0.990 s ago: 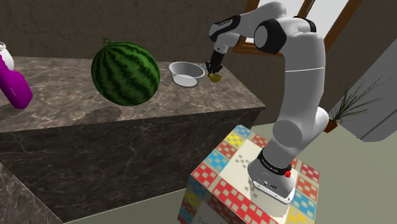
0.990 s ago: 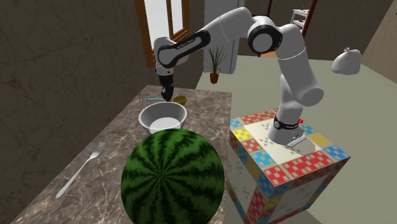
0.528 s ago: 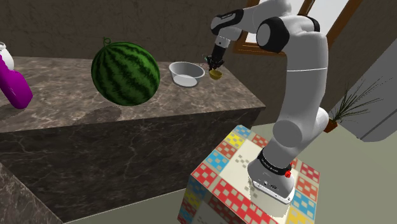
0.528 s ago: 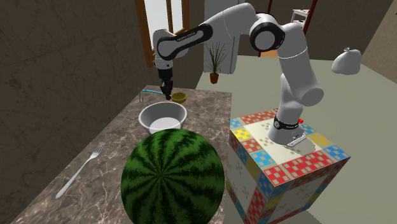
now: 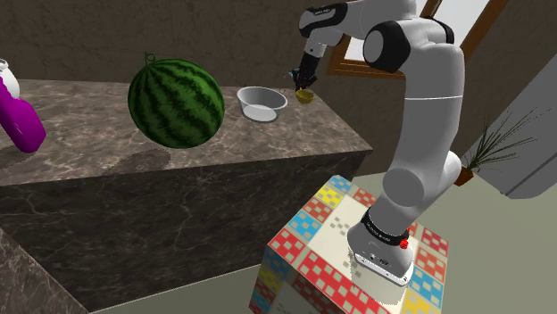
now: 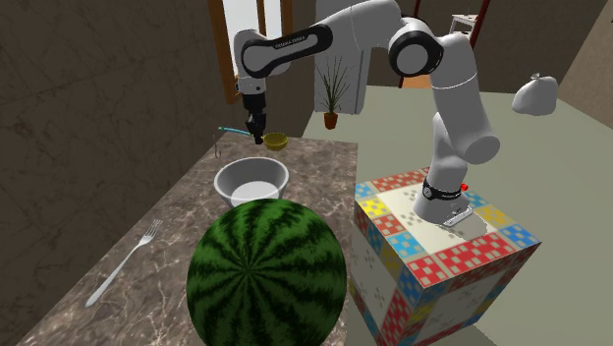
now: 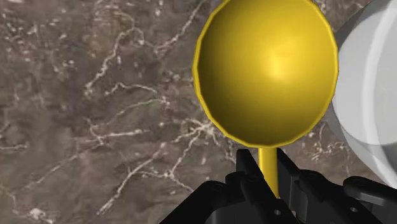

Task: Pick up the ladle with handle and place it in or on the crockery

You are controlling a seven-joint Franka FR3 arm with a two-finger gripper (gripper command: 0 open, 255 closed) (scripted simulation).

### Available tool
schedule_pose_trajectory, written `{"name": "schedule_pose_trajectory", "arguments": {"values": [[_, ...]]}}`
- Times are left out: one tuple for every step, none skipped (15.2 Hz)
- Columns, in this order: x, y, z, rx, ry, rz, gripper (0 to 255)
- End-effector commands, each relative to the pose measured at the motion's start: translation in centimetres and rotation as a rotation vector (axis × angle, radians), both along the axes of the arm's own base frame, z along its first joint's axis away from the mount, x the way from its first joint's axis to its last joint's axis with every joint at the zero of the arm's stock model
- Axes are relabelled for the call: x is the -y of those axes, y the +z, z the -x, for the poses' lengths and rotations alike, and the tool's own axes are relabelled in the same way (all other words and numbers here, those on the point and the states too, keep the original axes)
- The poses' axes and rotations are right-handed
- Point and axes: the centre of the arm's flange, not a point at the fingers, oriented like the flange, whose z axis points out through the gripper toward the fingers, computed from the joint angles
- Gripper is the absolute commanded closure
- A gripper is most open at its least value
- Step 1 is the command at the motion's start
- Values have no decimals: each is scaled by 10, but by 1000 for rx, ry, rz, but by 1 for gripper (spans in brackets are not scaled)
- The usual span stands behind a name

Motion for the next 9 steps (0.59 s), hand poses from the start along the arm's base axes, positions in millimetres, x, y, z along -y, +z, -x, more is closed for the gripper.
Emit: {"name": "schedule_pose_trajectory", "arguments": {"values": [[0,11,0,0,0,0,255],[0,16,0,0,0,0,255],[0,22,0,0,0,0,255],[0,27,0,0,0,0,255],[0,32,0,0,0,0,255],[0,37,0,0,0,0,255],[0,43,0,0,0,0,255],[0,48,0,0,0,0,255],[0,53,0,0,0,0,255]]}}
